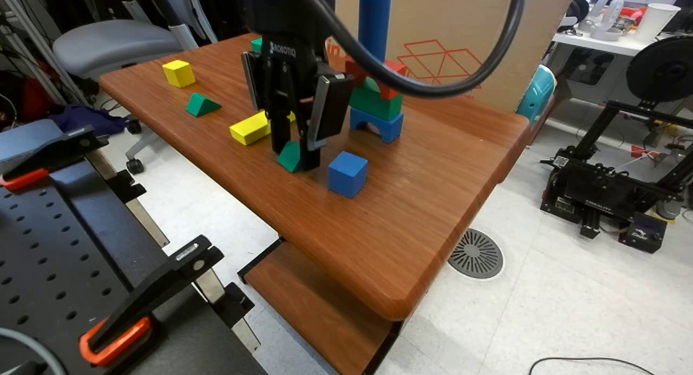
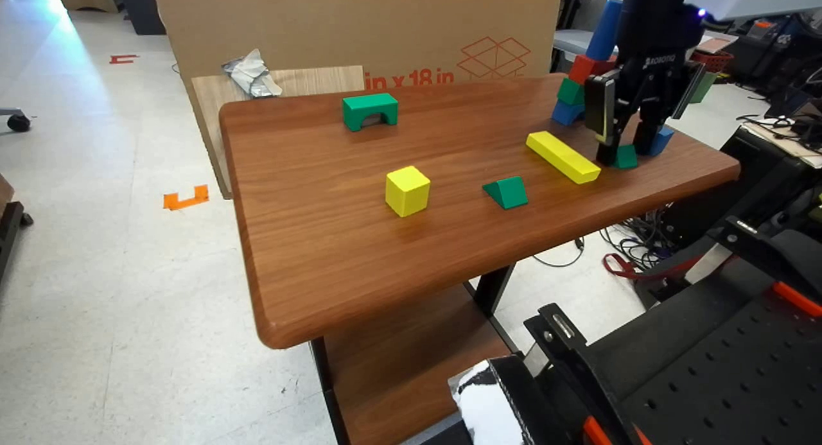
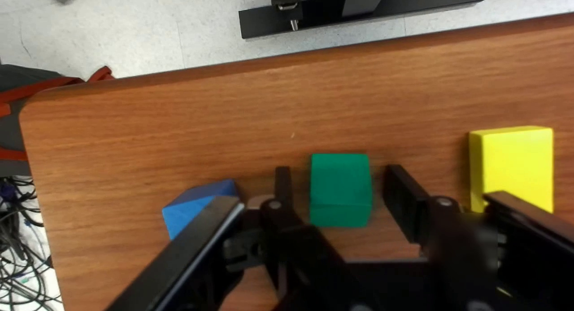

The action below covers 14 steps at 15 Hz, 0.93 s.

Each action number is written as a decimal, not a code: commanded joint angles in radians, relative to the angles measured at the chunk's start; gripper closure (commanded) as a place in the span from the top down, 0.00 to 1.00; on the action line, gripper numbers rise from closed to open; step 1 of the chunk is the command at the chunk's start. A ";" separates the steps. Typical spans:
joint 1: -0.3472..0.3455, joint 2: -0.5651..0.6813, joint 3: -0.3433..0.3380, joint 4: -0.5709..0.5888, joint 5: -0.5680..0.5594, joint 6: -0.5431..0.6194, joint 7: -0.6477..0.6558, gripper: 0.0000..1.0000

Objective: Pick up the triangular block on top of the stack of blocks and put it on the table

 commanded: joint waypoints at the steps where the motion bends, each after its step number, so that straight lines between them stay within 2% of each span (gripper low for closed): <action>1: 0.000 -0.033 0.004 -0.030 0.008 0.035 -0.010 0.88; 3: -0.002 -0.085 0.013 -0.060 0.019 0.046 -0.017 0.99; 11: -0.022 -0.339 0.052 -0.121 0.154 -0.036 -0.101 1.00; 12: -0.021 -0.352 0.048 -0.116 0.167 -0.061 -0.113 1.00; 13: -0.006 -0.290 0.039 -0.089 0.129 -0.022 -0.069 1.00; 14: -0.008 -0.313 0.040 -0.091 0.138 -0.040 -0.079 1.00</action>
